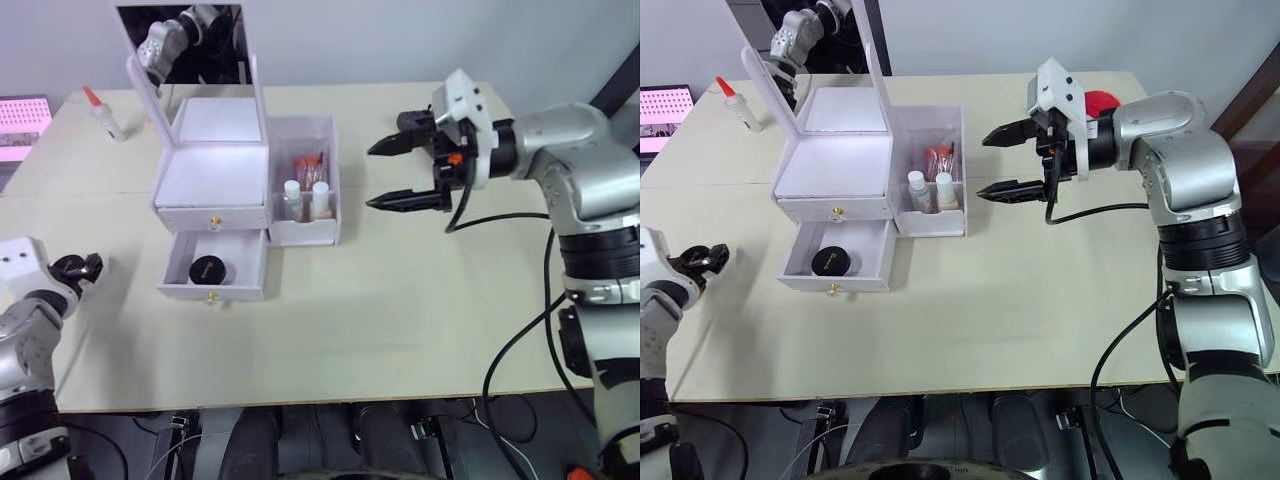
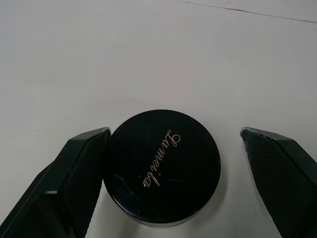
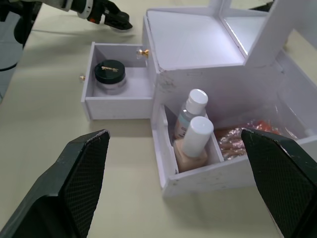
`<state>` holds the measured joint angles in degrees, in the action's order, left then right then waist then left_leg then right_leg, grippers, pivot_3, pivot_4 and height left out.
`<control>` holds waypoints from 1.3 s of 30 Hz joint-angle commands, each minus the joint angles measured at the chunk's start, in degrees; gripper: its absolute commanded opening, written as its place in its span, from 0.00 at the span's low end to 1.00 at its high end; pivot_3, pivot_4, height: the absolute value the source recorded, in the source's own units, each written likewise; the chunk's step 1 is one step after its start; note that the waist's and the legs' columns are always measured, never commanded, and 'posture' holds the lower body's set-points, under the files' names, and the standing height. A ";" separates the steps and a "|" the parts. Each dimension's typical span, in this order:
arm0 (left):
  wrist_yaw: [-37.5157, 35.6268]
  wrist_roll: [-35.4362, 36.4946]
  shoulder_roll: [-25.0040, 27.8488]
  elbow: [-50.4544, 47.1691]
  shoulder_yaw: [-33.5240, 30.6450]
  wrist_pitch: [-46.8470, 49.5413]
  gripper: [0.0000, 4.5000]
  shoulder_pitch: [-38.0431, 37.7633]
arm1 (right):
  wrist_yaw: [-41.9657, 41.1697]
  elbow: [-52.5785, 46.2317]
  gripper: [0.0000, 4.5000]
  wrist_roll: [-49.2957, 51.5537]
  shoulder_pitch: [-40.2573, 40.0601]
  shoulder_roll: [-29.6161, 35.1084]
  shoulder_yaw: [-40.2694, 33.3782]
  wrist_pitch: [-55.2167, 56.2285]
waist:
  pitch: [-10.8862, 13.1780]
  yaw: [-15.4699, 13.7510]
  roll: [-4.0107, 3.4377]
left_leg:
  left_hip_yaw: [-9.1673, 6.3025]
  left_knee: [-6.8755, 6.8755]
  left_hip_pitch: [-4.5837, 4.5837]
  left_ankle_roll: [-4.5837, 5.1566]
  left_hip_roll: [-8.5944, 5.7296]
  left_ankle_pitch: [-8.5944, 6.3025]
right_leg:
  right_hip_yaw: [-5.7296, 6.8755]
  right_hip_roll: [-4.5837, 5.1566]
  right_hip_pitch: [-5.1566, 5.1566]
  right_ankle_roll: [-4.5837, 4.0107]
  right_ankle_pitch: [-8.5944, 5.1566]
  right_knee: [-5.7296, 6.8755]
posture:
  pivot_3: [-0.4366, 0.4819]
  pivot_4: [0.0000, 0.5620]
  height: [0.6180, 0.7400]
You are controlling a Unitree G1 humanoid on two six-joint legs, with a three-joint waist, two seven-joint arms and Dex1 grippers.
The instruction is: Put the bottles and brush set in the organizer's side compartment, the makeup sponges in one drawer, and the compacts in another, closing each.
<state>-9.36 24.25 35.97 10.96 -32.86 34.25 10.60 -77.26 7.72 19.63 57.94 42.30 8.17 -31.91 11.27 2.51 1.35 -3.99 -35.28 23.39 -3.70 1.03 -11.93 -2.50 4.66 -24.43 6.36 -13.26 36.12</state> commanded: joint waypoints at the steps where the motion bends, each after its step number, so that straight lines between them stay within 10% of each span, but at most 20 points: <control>1: 0.70 -0.23 1.80 -1.73 -1.79 2.05 0.98 0.02 | 0.24 -0.24 1.00 -0.47 1.67 0.05 -0.62 1.27 | 0.00 0.00 0.00 | 0.00 0.02 0.00 0.00 0.00 0.00 | 0.00 0.00 0.00 0.03 0.02 0.00 | 0.48 0.27 1.00; 12: 1.02 -0.03 1.04 -1.62 -2.44 3.72 0.98 0.74 | 1.23 0.29 1.00 -1.16 2.40 -1.58 -0.43 1.69 | 0.00 0.01 0.00 | 0.00 0.02 -0.01 0.00 0.00 0.00 | 0.00 0.00 -0.02 0.10 0.06 0.01 | 0.48 0.27 1.00; 16: 0.72 -1.21 1.93 -0.49 -2.10 2.98 0.60 1.03 | 1.51 -0.11 1.00 -1.09 2.36 -1.75 -0.43 1.41 | 0.00 -0.01 0.00 | 0.00 0.02 0.00 0.00 0.00 0.00 | 0.00 0.00 -0.02 0.12 0.06 0.00 | 0.48 0.27 1.00; 23: -0.67 -1.41 3.56 -2.92 -3.37 1.54 0.59 1.12 | 1.41 0.47 1.00 -1.26 2.91 -1.95 -0.34 1.75 | 0.00 0.07 0.00 | 0.00 0.03 -0.01 0.00 0.00 0.00 | 0.00 0.00 -0.02 0.10 0.05 0.00 | 0.48 0.27 1.00; 39: -35.38 15.58 14.20 -40.28 0.61 1.34 0.59 -14.19 | -0.08 2.03 1.00 -1.11 3.40 -2.68 -0.06 3.15 | 0.05 0.13 -0.07 | 0.15 0.11 -0.01 -0.01 0.02 0.00 | -0.11 0.01 -0.09 -0.09 -0.05 -0.05 | 0.48 0.27 1.00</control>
<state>-43.97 39.07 49.35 -27.84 -33.25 35.38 -4.22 -77.39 10.96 18.24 59.99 39.83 8.94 -29.49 11.32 2.64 1.27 -3.85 -35.19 23.36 -3.71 1.05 -11.93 -2.61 4.67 -24.52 6.26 -13.32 36.10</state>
